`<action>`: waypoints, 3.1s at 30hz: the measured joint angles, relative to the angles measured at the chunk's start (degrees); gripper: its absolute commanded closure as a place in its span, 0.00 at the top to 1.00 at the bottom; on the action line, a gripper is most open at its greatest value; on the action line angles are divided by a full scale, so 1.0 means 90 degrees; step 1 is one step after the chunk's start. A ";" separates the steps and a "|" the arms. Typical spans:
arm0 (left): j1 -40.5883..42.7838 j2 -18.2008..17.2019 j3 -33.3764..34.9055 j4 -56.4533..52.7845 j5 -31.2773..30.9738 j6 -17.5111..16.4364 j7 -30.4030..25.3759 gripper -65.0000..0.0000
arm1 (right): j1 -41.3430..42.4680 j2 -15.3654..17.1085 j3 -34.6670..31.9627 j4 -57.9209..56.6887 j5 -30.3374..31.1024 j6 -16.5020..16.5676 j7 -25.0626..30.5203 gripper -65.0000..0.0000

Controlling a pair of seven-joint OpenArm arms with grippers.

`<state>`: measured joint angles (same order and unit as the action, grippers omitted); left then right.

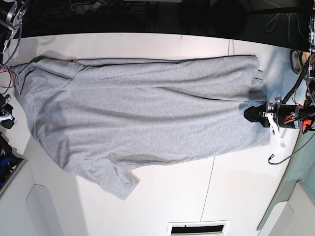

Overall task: Layout the t-shirt on the table in an organized manner, then fold the t-shirt properly
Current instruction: 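Release the shirt and reposition both grippers at its long edge, then grasp the shirt's long edge with both grippers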

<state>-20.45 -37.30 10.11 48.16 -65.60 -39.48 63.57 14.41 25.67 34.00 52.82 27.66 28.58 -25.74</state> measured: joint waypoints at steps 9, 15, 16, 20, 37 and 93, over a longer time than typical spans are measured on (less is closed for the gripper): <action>0.0155 0.0002 0.0002 0.0053 -0.0338 0.0002 0.0177 0.24 | -0.0702 0.0143 0.0197 0.0053 0.0457 0.0206 -0.0005 0.00; 0.0185 0.0000 0.0002 0.0053 -0.0408 0.0002 0.0177 0.24 | -0.0682 0.0143 0.0197 0.0056 0.0714 0.0209 0.0114 0.21; 0.0177 0.0000 0.0002 0.0053 -0.0420 0.0002 0.0177 0.24 | -0.0685 0.0143 0.0197 0.0056 0.0714 0.0209 0.0141 0.23; 0.0175 0.0000 0.0002 0.0053 -0.0418 0.0002 0.0172 0.29 | -0.0695 0.0146 0.0197 0.0056 0.0712 0.0206 0.0432 0.25; 0.0172 0.0090 0.0002 0.0053 0.0053 0.0002 -0.0452 0.40 | 0.0838 0.0017 -0.1226 0.0049 -0.0432 -0.0136 0.0775 0.41; -0.0253 0.0138 0.0002 0.0053 0.1423 0.0005 -0.1554 0.58 | 0.1962 -0.0833 -0.2776 -0.2528 -0.2191 -0.1843 0.2761 0.41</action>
<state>-22.72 -36.05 10.13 48.64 -52.80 -39.44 49.58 32.08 18.17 9.02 30.06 7.94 11.99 -0.89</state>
